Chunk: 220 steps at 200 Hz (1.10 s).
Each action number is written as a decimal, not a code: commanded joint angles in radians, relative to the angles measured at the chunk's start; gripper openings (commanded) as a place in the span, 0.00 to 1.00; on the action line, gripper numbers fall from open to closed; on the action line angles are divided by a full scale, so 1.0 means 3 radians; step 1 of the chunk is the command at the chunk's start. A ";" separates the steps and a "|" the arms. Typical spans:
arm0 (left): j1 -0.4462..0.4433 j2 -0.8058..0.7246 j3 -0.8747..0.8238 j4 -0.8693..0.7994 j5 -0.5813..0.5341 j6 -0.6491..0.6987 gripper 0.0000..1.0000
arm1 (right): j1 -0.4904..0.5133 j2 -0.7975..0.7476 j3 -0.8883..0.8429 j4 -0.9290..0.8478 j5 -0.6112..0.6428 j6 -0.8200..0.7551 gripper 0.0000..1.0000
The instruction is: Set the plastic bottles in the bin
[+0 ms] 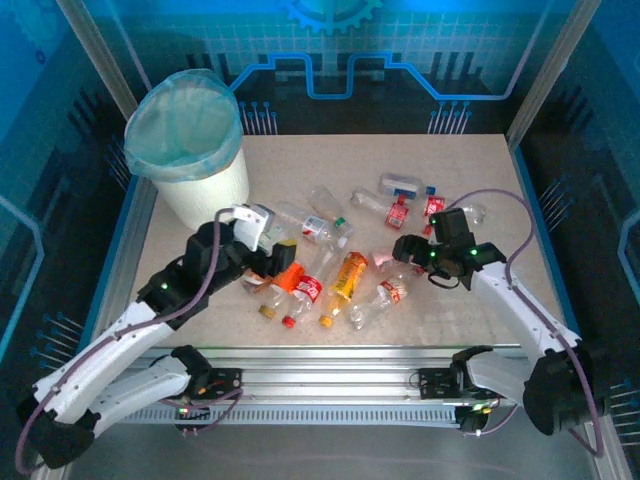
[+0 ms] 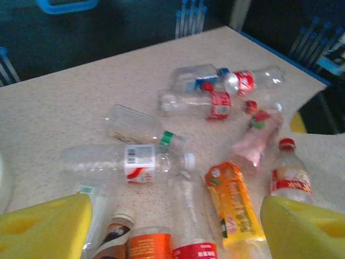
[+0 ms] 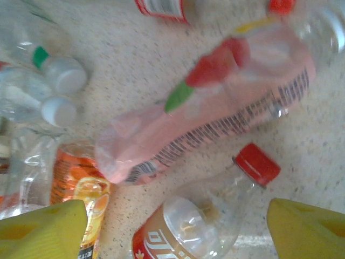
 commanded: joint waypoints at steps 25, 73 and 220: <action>-0.0277 0.0307 0.0274 -0.0085 0.0009 0.0307 0.85 | 0.0267 0.0032 -0.0093 -0.0222 0.0310 0.0830 0.87; -0.0331 0.0435 0.0316 -0.0042 -0.0018 0.0308 0.86 | 0.0758 -0.0191 -0.0283 -0.0487 0.0441 0.1348 0.91; -0.0329 0.0489 0.0259 0.0131 -0.0184 0.0238 0.88 | 0.1428 0.0320 -0.0613 0.0058 0.0309 0.1861 0.86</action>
